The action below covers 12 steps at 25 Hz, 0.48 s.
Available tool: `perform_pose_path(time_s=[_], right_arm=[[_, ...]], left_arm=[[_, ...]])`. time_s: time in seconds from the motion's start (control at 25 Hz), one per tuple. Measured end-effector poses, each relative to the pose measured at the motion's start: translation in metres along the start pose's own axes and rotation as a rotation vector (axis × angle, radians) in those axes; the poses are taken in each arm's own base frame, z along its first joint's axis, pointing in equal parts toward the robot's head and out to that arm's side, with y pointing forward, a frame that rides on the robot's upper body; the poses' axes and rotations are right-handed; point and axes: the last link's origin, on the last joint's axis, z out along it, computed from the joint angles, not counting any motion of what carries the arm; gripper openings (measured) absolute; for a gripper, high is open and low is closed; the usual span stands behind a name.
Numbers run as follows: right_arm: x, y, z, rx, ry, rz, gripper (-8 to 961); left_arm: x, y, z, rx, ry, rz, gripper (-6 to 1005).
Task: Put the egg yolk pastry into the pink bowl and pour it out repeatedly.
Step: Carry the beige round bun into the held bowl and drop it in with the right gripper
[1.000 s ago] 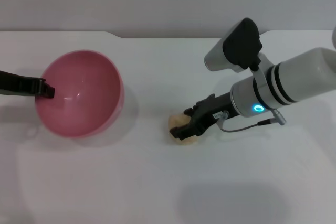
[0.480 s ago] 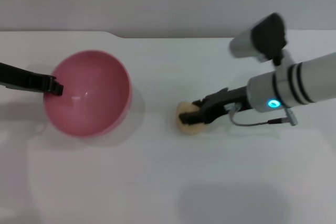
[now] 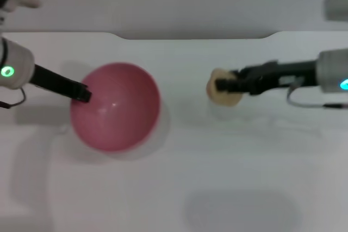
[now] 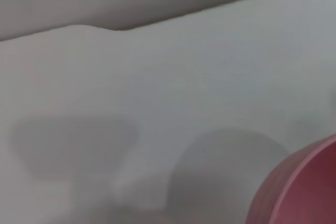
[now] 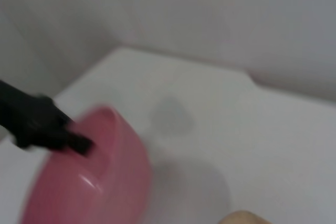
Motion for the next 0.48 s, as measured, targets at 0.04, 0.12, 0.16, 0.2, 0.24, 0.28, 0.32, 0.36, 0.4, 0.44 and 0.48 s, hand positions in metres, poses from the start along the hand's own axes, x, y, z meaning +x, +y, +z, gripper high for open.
perform_pose_path(time_s=[0.04, 0.12, 0.16, 0.2, 0.24, 0.28, 0.32, 0.36, 0.4, 0.44, 0.48], right_arm=[[-0.005, 0.003, -0.007, -0.012, -0.016, -0.04, 434], [-0.013, 0.016, -0.02, -0.069, -0.031, -0.147, 425], [-0.016, 0.022, -0.023, -0.098, -0.032, -0.189, 421], [-0.021, 0.028, -0.026, -0.127, -0.031, -0.224, 416], [-0.026, 0.033, -0.026, -0.156, -0.027, -0.248, 412], [-0.029, 0.038, -0.026, -0.178, -0.021, -0.267, 407], [-0.033, 0.044, -0.024, -0.207, -0.011, -0.288, 403], [-0.036, 0.049, -0.021, -0.23, 0.002, -0.309, 398], [-0.039, 0.055, -0.018, -0.253, 0.017, -0.331, 394], [-0.04, 0.061, -0.012, -0.277, 0.04, -0.353, 389], [-0.04, 0.064, -0.008, -0.287, 0.06, -0.37, 385]], left_arm=[[0.003, 0.006, 0.003, -0.008, -0.013, 0.019, -2], [0.008, 0.019, 0.01, -0.029, -0.042, 0.064, -2], [0.012, 0.028, 0.015, -0.044, -0.062, 0.095, -2], [0.015, 0.036, 0.019, -0.054, -0.075, 0.122, -1], [0.018, 0.045, 0.022, -0.066, -0.09, 0.152, -1], [0.02, 0.053, 0.025, -0.077, -0.101, 0.175, -1], [0.023, 0.064, 0.029, -0.089, -0.119, 0.21, -1], [0.026, 0.072, 0.032, -0.095, -0.13, 0.239, -1], [0.028, 0.079, 0.034, -0.098, -0.139, 0.26, -1], [0.03, 0.085, 0.037, -0.1, -0.143, 0.281, -1], [0.032, 0.09, 0.038, -0.1, -0.147, 0.298, -1]])
